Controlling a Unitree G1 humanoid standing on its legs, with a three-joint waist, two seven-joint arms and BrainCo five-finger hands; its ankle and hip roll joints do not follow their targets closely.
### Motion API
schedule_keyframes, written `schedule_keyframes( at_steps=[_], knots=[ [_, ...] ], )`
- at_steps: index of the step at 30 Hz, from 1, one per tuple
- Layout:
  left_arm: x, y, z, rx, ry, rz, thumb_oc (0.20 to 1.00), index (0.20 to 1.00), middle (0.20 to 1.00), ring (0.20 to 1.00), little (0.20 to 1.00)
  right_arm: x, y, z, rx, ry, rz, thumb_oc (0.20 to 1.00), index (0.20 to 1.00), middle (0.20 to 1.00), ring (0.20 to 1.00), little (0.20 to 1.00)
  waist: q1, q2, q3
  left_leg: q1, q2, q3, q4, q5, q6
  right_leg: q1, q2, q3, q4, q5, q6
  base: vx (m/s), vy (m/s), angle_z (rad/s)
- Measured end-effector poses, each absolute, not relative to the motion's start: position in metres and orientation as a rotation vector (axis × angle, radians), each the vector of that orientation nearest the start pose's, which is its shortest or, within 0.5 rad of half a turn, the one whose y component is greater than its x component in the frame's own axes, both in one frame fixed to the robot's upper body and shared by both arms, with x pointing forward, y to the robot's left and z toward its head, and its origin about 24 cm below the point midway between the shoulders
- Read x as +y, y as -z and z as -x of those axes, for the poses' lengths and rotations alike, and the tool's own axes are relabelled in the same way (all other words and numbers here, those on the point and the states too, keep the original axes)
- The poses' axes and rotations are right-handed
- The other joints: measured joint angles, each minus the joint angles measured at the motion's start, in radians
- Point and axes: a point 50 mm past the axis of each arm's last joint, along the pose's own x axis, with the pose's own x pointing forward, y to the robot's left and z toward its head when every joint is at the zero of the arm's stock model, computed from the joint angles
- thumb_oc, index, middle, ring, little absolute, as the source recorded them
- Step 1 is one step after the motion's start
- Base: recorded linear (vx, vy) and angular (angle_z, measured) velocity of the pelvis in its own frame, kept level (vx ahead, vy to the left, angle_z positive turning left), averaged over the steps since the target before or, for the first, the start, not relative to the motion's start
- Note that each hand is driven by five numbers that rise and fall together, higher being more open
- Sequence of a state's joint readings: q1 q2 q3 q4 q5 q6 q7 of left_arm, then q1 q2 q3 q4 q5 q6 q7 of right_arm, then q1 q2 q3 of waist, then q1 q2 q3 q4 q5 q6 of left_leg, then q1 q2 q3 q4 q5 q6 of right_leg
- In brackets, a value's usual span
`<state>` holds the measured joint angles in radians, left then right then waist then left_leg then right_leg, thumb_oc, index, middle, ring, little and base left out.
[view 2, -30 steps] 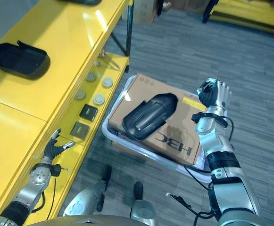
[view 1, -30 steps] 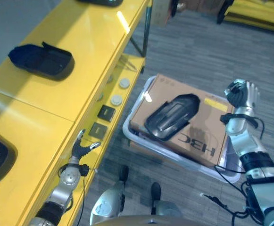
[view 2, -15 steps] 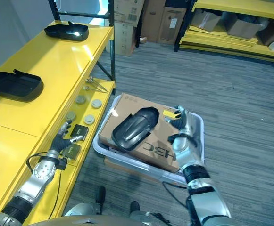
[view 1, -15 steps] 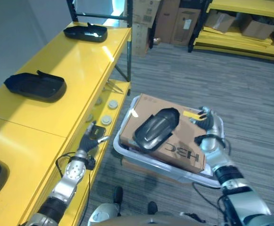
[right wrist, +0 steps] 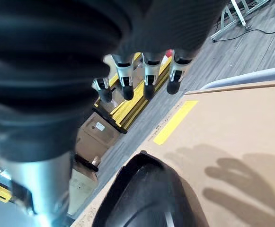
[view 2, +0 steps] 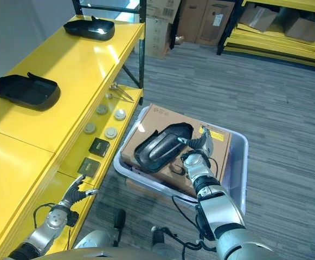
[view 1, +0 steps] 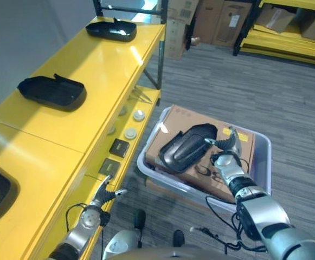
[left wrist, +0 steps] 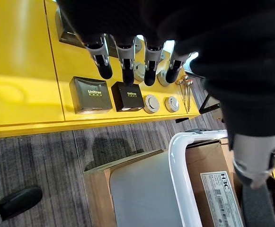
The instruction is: Move parts from the plastic box to the shelf.
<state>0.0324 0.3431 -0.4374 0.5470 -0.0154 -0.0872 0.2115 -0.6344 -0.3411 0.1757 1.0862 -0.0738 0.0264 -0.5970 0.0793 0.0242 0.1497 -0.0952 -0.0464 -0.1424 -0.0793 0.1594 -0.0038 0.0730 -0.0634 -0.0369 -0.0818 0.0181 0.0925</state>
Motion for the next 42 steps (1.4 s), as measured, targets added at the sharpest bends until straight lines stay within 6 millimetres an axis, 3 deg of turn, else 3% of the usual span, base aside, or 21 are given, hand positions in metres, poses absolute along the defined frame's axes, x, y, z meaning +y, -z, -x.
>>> schedule_keyframes(
  at_steps=[2,9,16,17,19,22,24,30,36,42],
  knots=[
    [0.175,0.088,-0.19,0.533,0.138,-0.463,1.0,1.0,1.0,1.0,1.0,-0.244,-0.007,-0.33,0.363,0.56,0.629,1.0,1.0,1.0,1.0,1.0,0.003,-0.008,0.004,-0.003,0.0,-0.004,0.0,0.001,0.0,-0.002,0.001,-0.003,0.0,-0.001,0.0,0.0,0.004,0.04],
    [0.184,0.094,-0.187,0.571,0.108,-0.511,1.0,1.0,1.0,1.0,1.0,-0.209,0.022,-0.319,0.45,0.474,0.553,1.0,1.0,1.0,1.0,1.0,0.008,-0.068,0.039,-0.007,-0.001,-0.004,0.0,-0.005,-0.009,-0.005,-0.001,-0.003,0.0,-0.001,-0.001,0.0,0.006,0.0],
    [0.182,0.087,-0.205,0.531,0.091,-0.534,1.0,1.0,1.0,1.0,1.0,-0.192,0.027,-0.32,0.48,0.441,0.519,1.0,1.0,1.0,1.0,1.0,0.027,-0.073,0.067,-0.062,-0.001,-0.025,0.0,0.012,-0.012,-0.05,0.003,-0.024,0.0,0.002,-0.001,-0.02,0.019,0.09],
    [0.183,0.087,-0.205,0.53,0.081,-0.538,1.0,1.0,1.0,1.0,1.0,-0.189,0.026,-0.321,0.477,0.449,0.513,0.862,0.862,0.862,0.862,0.862,0.031,-0.075,0.075,-0.065,-0.002,-0.027,0.0,0.013,-0.012,-0.052,0.003,-0.027,0.0,0.002,0.0,0.0,0.009,0.1],
    [0.186,0.09,-0.203,0.543,0.065,-0.546,1.0,1.0,1.0,1.0,1.0,-0.189,0.026,-0.32,0.481,0.465,0.52,0.2,0.2,0.2,0.2,0.2,0.033,-0.08,0.082,-0.066,-0.005,-0.028,0.0,0.012,-0.012,-0.052,0.0,-0.028,0.0,0.002,0.0,-0.04,0.022,0.05],
    [0.187,0.089,-0.206,0.537,0.051,-0.556,1.0,1.0,1.0,1.0,1.0,-0.204,0.02,-0.324,0.49,0.543,0.527,0.2,0.2,0.2,0.2,0.2,0.045,-0.076,0.091,-0.093,-0.008,-0.049,0.0,0.019,-0.015,-0.073,0.001,-0.04,0.0,0.002,0.0,-0.04,0.018,0.14],
    [0.186,0.085,-0.212,0.518,0.048,-0.556,1.0,1.0,1.0,1.0,1.0,-0.228,0.009,-0.327,0.481,0.638,0.476,0.2,0.2,0.2,0.2,0.2,0.052,-0.07,0.109,-0.109,-0.009,-0.063,0.0,0.026,-0.02,-0.08,0.002,-0.062,0.0,0.003,0.001,-0.01,0.011,0.25],
    [0.19,0.088,-0.208,0.538,0.037,-0.557,1.0,1.0,1.0,1.0,1.0,-0.261,0.003,-0.321,0.5,0.731,0.46,0.2,0.2,0.2,0.2,0.2,0.077,-0.042,0.131,-0.112,-0.018,-0.082,0.0,0.027,-0.019,-0.074,-0.002,-0.083,0.0,0.002,0.002,0.02,0.011,0.11],
    [0.192,0.088,-0.207,0.54,0.027,-0.555,1.0,1.0,1.0,1.0,1.0,-0.282,0.0,-0.317,0.508,0.712,0.488,0.2,0.2,0.2,0.2,0.2,0.077,-0.032,0.135,-0.106,-0.018,-0.082,0.001,0.034,-0.01,-0.067,-0.002,-0.085,0.0,0.0,0.003,0.01,-0.001,0.02],
    [0.195,0.087,-0.208,0.538,0.007,-0.543,1.0,1.0,1.0,1.0,1.0,-0.286,-0.009,-0.32,0.463,0.674,0.58,0.2,0.2,0.2,0.2,0.2,0.023,-0.03,0.134,-0.09,-0.015,-0.076,0.0,0.029,-0.017,-0.057,-0.001,-0.079,0.0,0.001,0.002,0.0,-0.027,-0.05]
  ],
)
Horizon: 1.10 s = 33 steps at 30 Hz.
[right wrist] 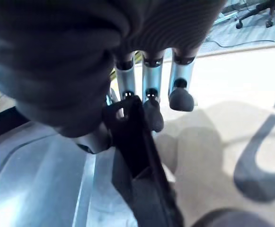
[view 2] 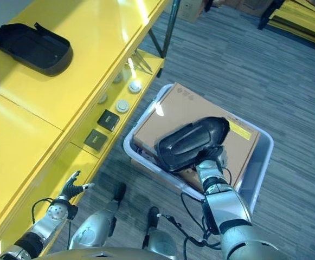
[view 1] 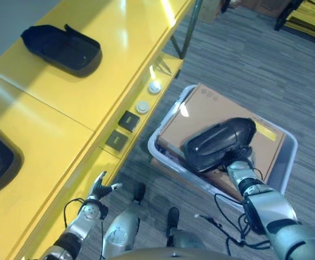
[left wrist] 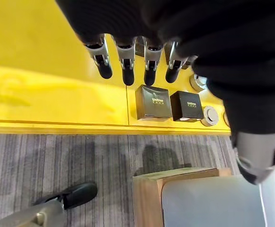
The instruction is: Move parts from the plastic box to the shelf.
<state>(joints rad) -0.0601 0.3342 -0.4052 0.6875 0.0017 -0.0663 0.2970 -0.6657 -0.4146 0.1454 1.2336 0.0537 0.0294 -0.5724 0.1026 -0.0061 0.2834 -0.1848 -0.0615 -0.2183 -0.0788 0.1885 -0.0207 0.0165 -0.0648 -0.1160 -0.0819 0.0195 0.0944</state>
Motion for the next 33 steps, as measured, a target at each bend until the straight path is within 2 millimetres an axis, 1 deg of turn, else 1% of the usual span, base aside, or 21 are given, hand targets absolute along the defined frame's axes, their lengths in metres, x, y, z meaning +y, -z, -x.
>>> schedule_keyframes(
  at_steps=[1,2,3,5,6,7,8,9,11,12,13,17,18,19,20,21,23,25,28,29,33],
  knots=[
    [0.195,0.085,-0.21,0.53,0.004,-0.541,1.0,1.0,1.0,1.0,1.0,-0.288,-0.013,-0.321,0.435,0.671,0.599,0.2,0.2,0.2,0.2,0.2,-0.009,0.0,0.0,0.003,0.002,0.003,0.0,0.0,0.0,0.0,0.0,0.004,0.0,0.0,0.0,-0.03,-0.034,-0.08],
    [0.196,0.084,-0.209,0.523,0.001,-0.533,1.0,1.0,1.0,1.0,1.0,-0.289,-0.023,-0.324,0.366,0.659,0.625,0.2,0.2,0.2,0.2,0.2,-0.012,0.001,0.0,0.004,0.002,0.007,0.0,0.0,0.001,0.0,0.0,0.011,0.0,0.001,0.0,0.01,-0.033,-0.17],
    [0.195,0.08,-0.214,0.501,-0.001,-0.529,1.0,1.0,1.0,1.0,1.0,-0.291,-0.034,-0.325,0.304,0.657,0.653,0.2,0.2,0.2,0.2,0.2,-0.02,0.001,0.0,0.01,0.006,0.018,0.0,0.0,0.001,-0.001,-0.001,0.022,0.0,0.002,0.0,0.01,-0.033,-0.2],
    [0.196,0.074,-0.215,0.47,-0.018,-0.504,1.0,1.0,1.0,1.0,1.0,-0.291,-0.058,-0.324,0.145,0.631,0.734,0.2,0.2,0.2,0.2,0.2,-0.024,0.007,-0.002,0.016,0.005,0.027,0.0,-0.002,0.003,0.005,-0.002,0.029,0.0,0.003,0.001,0.02,-0.042,-0.17],
    [0.197,0.068,-0.221,0.438,-0.031,-0.497,1.0,1.0,1.0,1.0,1.0,-0.295,-0.071,-0.325,0.068,0.63,0.816,0.2,0.2,0.2,0.2,0.2,-0.038,0.008,-0.004,0.038,0.006,0.03,0.0,-0.008,0.004,0.025,-0.002,0.035,0.0,0.004,0.001,-0.02,-0.05,-0.08],
    [0.196,0.062,-0.227,0.407,-0.03,-0.493,1.0,1.0,1.0,1.0,1.0,-0.3,-0.079,-0.325,0.048,0.637,0.859,0.2,0.2,0.2,0.2,0.2,-0.045,0.008,-0.004,0.05,0.006,0.031,0.0,-0.01,0.006,0.037,-0.001,0.038,0.0,0.002,0.001,0.0,-0.069,-0.07],
    [0.195,0.056,-0.228,0.372,-0.034,-0.477,1.0,1.0,1.0,1.0,1.0,-0.303,-0.09,-0.323,-0.006,0.639,0.923,0.2,0.2,0.2,0.2,0.2,-0.046,0.012,-0.012,0.049,0.007,0.031,0.0,-0.011,0.005,0.036,-0.001,0.041,0.0,0.002,0.0,0.03,-0.054,-0.06],
    [0.193,0.048,-0.235,0.333,-0.035,-0.466,1.0,1.0,1.0,1.0,1.0,-0.306,-0.098,-0.322,-0.038,0.639,0.978,0.2,0.2,0.2,0.2,0.2,-0.055,0.014,-0.016,0.052,0.01,0.037,0.0,-0.015,0.004,0.036,0.0,0.045,0.0,0.002,0.0,0.04,-0.074,-0.11],
    [0.191,0.033,-0.242,0.265,-0.029,-0.453,1.0,1.0,1.0,1.0,1.0,-0.31,-0.105,-0.316,-0.072,0.642,1.043,0.2,0.2,0.2,0.2,0.2,-0.057,0.017,-0.023,0.07,0.011,0.044,0.0,-0.019,0.007,0.051,0.0,0.05,0.0,0.001,-0.001,0.02,-0.051,-0.12],
    [0.19,0.029,-0.242,0.245,-0.021,-0.45,1.0,1.0,1.0,1.0,1.0,-0.312,-0.106,-0.315,-0.077,0.636,1.085,0.2,0.2,0.2,0.2,0.2,-0.059,0.02,-0.034,0.075,0.011,0.049,0.0,-0.02,0.009,0.055,0.0,0.051,0.0,0.0,-0.001,0.02,-0.057,-0.15],
    [0.188,0.024,-0.248,0.219,-0.016,-0.445,1.0,1.0,1.0,1.0,1.0,-0.312,-0.107,-0.315,-0.08,0.63,1.106,0.2,0.2,0.2,0.2,0.2,-0.07,0.02,-0.044,0.079,0.014,0.054,0.0,-0.023,0.009,0.055,0.0,0.057,-0.001,-0.001,-0.001,0.02,-0.058,-0.11],
    [0.177,0.001,-0.262,0.122,0.027,-0.402,1.0,1.0,1.0,1.0,1.0,-0.302,-0.121,-0.313,-0.171,0.566,1.196,0.2,0.2,0.2,0.2,0.2,-0.091,0.023,-0.058,0.096,0.018,0.064,0.0,-0.021,0.014,0.065,0.003,0.074,0.0,-0.001,-0.003,0.02,-0.053,-0.11],
    [0.172,-0.01,-0.266,0.073,0.047,-0.382,1.0,1.0,1.0,1.0,1.0,-0.297,-0.127,-0.312,-0.215,0.54,1.235,0.2,0.2,0.2,0.2,0.2,-0.094,0.024,-0.059,0.102,0.018,0.067,0.0,-0.021,0.014,0.072,0.003,0.075,0.0,-0.001,-0.003,0.02,-0.053,-0.05],
    [0.168,-0.015,-0.268,0.045,0.061,-0.367,1.0,1.0,1.0,1.0,1.0,-0.293,-0.133,-0.312,-0.252,0.521,1.27,0.2,0.2,0.2,0.2,0.2,-0.098,0.025,-0.061,0.108,0.018,0.068,0.0,-0.02,0.014,0.077,0.004,0.074,0.0,-0.001,-0.003,0.01,-0.034,-0.06],
    [0.164,-0.024,-0.274,0.011,0.071,-0.352,1.0,1.0,1.0,1.0,1.0,-0.29,-0.137,-0.313,-0.283,0.504,1.294,0.2,0.2,0.2,0.2,0.2,-0.109,0.023,-0.061,0.117,0.021,0.073,0.0,-0.022,0.014,0.084,0.004,0.078,-0.001,-0.001,-0.003,0.02,-0.071,-0.08],
    [0.158,-0.031,-0.28,-0.016,0.088,-0.329,1.0,1.0,1.0,1.0,1.0,-0.283,-0.141,-0.314,-0.314,0.459,1.327,0.2,0.2,0.2,0.2,0.2,-0.109,0.022,-0.07,0.119,0.022,0.078,0.0,-0.023,0.014,0.086,0.005,0.079,0.0,-0.001,-0.003,0.02,-0.054,-0.08],
    [0.149,-0.039,-0.286,-0.039,0.112,-0.282,1.0,1.0,1.0,1.0,1.0,-0.279,-0.144,-0.315,-0.34,0.415,1.366,0.2,0.2,0.2,0.2,0.2,-0.117,0.02,-0.072,0.126,0.024,0.079,0.0,-0.031,0.012,0.09,0.006,0.088,-0.002,-0.001,-0.004,0.02,-0.055,-0.06],
    [0.135,-0.05,-0.294,-0.078,0.151,-0.247,1.0,1.0,1.0,1.0,1.0,-0.269,-0.149,-0.315,-0.389,0.36,1.4,0.2,0.2,0.2,0.2,0.2,-0.119,0.017,-0.074,0.128,0.025,0.08,0.0,-0.037,0.01,0.09,0.007,0.093,-0.001,0.0,-0.005,0.02,-0.037,-0.07],
    [0.121,-0.061,-0.3,-0.113,0.193,-0.22,1.0,1.0,1.0,1.0,1.0,-0.255,-0.149,-0.315,-0.437,0.288,1.405,0.2,0.2,0.2,0.2,0.2,-0.125,0.003,-0.089,0.131,0.026,0.083,-0.001,-0.032,0.009,0.091,0.009,0.098,0.0,0.003,-0.008,0.01,-0.033,-0.05],
    [0.114,-0.062,-0.301,-0.117,0.21,-0.202,1.0,1.0,1.0,1.0,1.0,-0.249,-0.148,-0.315,-0.443,0.253,1.406,0.2,0.2,0.2,0.2,0.2,-0.137,-0.009,-0.102,0.131,0.027,0.083,0.0,-0.03,0.013,0.091,0.01,0.1,0.0,0.003,-0.008,0.02,-0.033,-0.03],
    [0.105,-0.063,-0.301,-0.119,0.237,-0.194,1.0,1.0,1.0,1.0,1.0,-0.241,-0.152,-0.314,-0.481,0.236,1.392,0.2,0.2,0.2,0.2,0.2,-0.142,-0.014,-0.105,0.132,0.028,0.083,0.0,-0.029,0.013,0.091,0.011,0.101,0.0,0.003,-0.008,0.0,0.0,0.0]
  ],
)
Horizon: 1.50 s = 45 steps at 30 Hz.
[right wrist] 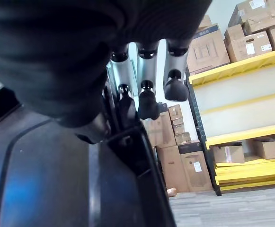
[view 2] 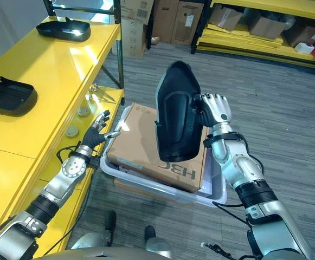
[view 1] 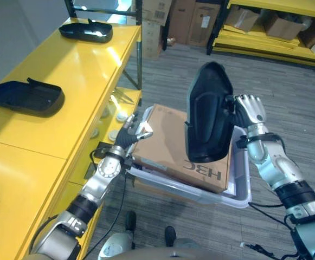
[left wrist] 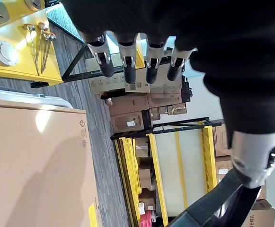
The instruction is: Move parts from the plastic box to the shelf.
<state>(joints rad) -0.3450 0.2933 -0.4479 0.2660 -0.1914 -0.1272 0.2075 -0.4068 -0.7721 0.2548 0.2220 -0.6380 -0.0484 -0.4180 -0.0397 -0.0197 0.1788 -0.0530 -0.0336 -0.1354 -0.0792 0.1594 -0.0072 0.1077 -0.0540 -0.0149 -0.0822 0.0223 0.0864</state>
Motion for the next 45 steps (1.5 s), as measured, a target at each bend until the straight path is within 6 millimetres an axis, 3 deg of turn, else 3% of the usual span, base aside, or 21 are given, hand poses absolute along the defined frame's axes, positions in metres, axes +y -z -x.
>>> schedule_keyframes(
  at_steps=[11,16,20,27,39,43,45],
  knots=[
    [0.091,-0.067,-0.304,-0.118,0.292,-0.168,1.0,1.0,1.0,1.0,1.0,-0.176,-0.168,-0.313,-0.721,0.004,1.34,0.2,0.2,0.2,0.2,0.2,-0.005,0.0,0.0,0.014,0.002,0.0,0.0,-0.003,0.003,0.016,0.003,-0.002,0.0,0.001,-0.001,0.0,0.0,0.0],
    [0.088,-0.082,-0.302,-0.156,0.356,-0.08,1.0,1.0,1.0,1.0,1.0,-0.171,-0.165,-0.312,-0.715,-0.054,1.35,0.2,0.2,0.2,0.2,0.2,0.013,0.0,-0.001,0.016,0.001,-0.001,0.0,-0.004,0.004,0.02,0.002,-0.005,0.0,0.0,-0.001,0.01,0.011,0.02],
    [0.088,-0.081,-0.3,-0.111,0.395,0.056,1.0,1.0,1.0,1.0,1.0,-0.161,-0.154,-0.31,-0.698,-0.154,1.366,0.2,0.2,0.2,0.2,0.2,0.02,0.0,-0.001,0.018,0.001,-0.004,0.0,-0.004,0.003,0.025,0.002,-0.009,0.0,0.0,-0.001,0.0,0.007,0.01],
    [0.092,-0.076,-0.294,-0.062,0.411,0.209,1.0,1.0,1.0,1.0,1.0,-0.161,-0.153,-0.31,-0.678,-0.168,1.377,0.2,0.2,0.2,0.2,0.2,0.027,0.0,-0.001,0.018,0.0,-0.007,0.0,-0.01,-0.001,0.026,0.002,-0.017,0.0,-0.002,-0.003,0.0,0.0,0.0],
    [0.097,-0.083,-0.293,-0.093,0.42,0.191,1.0,1.0,1.0,1.0,1.0,-0.153,-0.157,-0.307,-0.718,-0.183,1.368,0.2,0.2,0.2,0.2,0.2,0.032,-0.001,-0.005,0.018,-0.002,-0.017,0.0,-0.01,0.0,0.029,0.001,-0.024,0.0,-0.005,-0.006,0.0,0.004,0.01],
    [0.102,-0.085,-0.294,-0.122,0.419,0.083,1.0,1.0,1.0,1.0,1.0,-0.144,-0.163,-0.302,-0.76,-0.204,1.347,0.2,0.2,0.2,0.2,0.2,0.031,-0.001,-0.01,0.018,-0.002,-0.017,0.0,-0.01,0.0,0.029,0.001,-0.025,0.0,-0.006,-0.006,0.0,0.0,0.0],
    [0.109,-0.093,-0.294,-0.18,0.409,-0.054,1.0,1.0,1.0,1.0,1.0,-0.14,-0.165,-0.3,-0.778,-0.228,1.346,0.2,0.2,0.2,0.2,0.2,0.032,-0.001,-0.01,0.018,-0.002,-0.017,0.0,-0.011,0.0,0.03,0.001,-0.026,0.0,-0.006,-0.006,0.0,0.0,0.0]
  ],
)
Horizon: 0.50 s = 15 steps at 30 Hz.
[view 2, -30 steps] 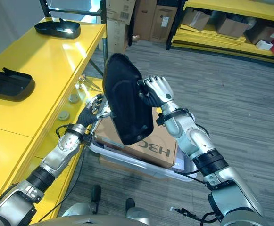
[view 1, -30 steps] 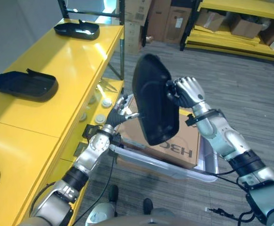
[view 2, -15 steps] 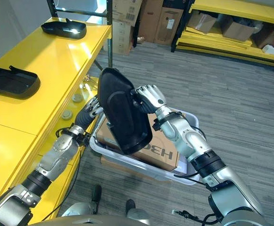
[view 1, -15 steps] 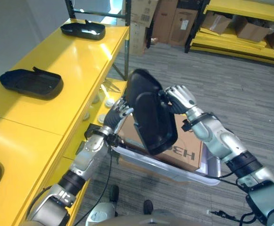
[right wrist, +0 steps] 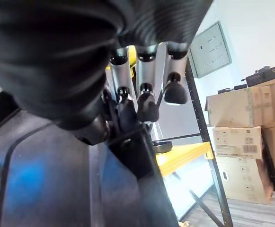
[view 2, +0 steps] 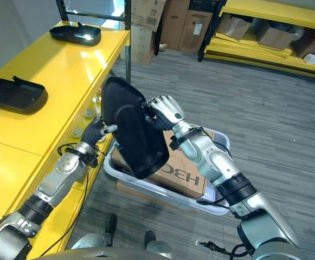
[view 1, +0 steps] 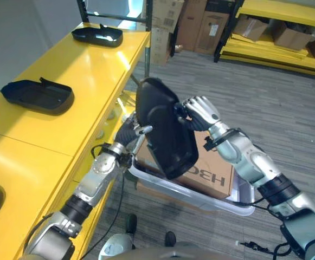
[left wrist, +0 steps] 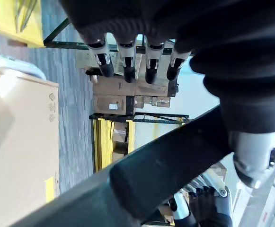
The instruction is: Move parts from the plastic box to the shelf.
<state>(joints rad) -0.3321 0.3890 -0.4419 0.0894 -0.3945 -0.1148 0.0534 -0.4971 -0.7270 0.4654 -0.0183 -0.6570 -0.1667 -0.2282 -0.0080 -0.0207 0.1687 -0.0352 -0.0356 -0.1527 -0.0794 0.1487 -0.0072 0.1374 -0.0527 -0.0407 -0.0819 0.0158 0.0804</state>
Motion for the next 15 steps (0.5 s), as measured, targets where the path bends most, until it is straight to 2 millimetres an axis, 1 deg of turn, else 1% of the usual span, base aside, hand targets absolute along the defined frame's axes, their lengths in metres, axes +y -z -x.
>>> schedule_keyframes(
  at_steps=[7,11,15],
  knots=[
    [0.1135,-0.1027,-0.2943,-0.29,0.372,-0.362,1.0,1.0,1.0,1.0,1.0,-0.1383,-0.1672,-0.2996,-0.786,-0.224,1.339,0.2,0.2,0.2,0.2,0.2,0.007,-0.001,-0.001,0.0,0.0,-0.001,0.0,0.0,0.0,0.0,0.0,0.0,0.0,0.0,0.0,0.0,0.0,0.0],
    [0.1138,-0.1029,-0.2945,-0.312,0.348,-0.424,1.0,1.0,1.0,1.0,1.0,-0.1381,-0.1675,-0.2998,-0.788,-0.223,1.339,0.2,0.2,0.2,0.2,0.2,0.007,-0.001,-0.001,0.0,0.0,0.0,0.0,0.0,0.0,0.0,0.0,0.0,0.0,0.0,0.0,0.0,0.0,0.0],
    [0.114,-0.1031,-0.2945,-0.318,0.339,-0.438,1.0,1.0,1.0,1.0,1.0,-0.1379,-0.1674,-0.2997,-0.793,-0.221,1.357,0.2,0.2,0.2,0.2,0.2,0.009,-0.001,-0.001,0.0,0.0,0.0,0.0,-0.001,0.0,-0.001,0.0,0.001,0.0,0.0,0.0,0.0,0.0,0.0]
  ],
)
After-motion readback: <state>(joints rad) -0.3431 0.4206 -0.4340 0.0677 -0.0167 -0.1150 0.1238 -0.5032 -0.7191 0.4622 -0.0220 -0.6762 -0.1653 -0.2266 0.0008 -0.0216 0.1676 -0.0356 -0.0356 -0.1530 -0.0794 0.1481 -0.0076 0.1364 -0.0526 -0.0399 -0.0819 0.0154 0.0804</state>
